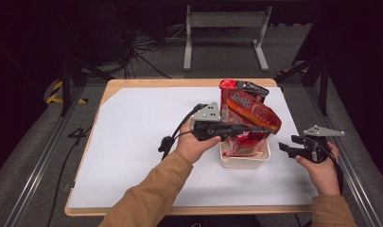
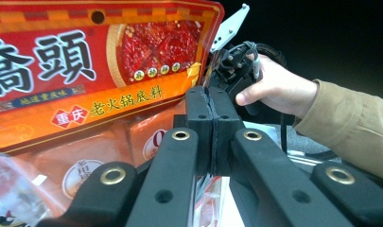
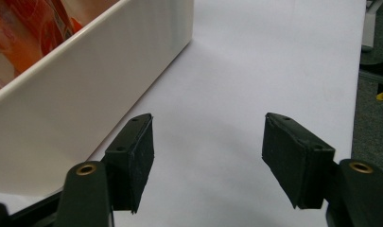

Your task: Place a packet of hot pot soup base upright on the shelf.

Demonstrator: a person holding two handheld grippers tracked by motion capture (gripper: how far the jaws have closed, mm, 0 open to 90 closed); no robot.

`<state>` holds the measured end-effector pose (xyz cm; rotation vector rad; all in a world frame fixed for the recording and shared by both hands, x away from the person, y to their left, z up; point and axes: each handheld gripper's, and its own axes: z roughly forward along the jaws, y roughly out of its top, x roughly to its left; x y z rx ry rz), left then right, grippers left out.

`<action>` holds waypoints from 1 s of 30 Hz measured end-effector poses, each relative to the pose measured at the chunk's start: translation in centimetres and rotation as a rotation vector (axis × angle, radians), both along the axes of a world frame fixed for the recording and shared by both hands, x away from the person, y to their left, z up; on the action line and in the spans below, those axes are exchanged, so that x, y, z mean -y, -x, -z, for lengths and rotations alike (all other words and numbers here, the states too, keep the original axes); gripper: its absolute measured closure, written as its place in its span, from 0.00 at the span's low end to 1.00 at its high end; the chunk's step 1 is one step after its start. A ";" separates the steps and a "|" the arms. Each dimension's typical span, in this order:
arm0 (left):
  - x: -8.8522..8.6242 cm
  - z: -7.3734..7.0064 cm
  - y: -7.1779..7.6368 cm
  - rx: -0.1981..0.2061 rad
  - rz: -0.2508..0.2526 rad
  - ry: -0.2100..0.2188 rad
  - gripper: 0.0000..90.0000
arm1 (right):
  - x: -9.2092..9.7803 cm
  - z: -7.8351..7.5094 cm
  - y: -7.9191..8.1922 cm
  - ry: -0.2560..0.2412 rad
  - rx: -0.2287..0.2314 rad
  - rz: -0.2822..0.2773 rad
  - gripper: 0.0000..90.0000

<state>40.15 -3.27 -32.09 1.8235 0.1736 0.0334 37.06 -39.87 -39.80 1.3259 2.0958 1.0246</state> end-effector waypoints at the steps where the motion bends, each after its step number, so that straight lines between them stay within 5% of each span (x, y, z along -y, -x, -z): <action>1: 0.3 0.3 0.0 -0.002 0.000 -0.005 0.99 | 0.0 0.0 0.0 0.000 -0.002 0.000 0.39; 30: 1.6 2.9 -0.1 -0.018 -0.008 -0.036 0.98 | 0.0 0.4 -0.2 0.000 -0.016 -0.002 0.38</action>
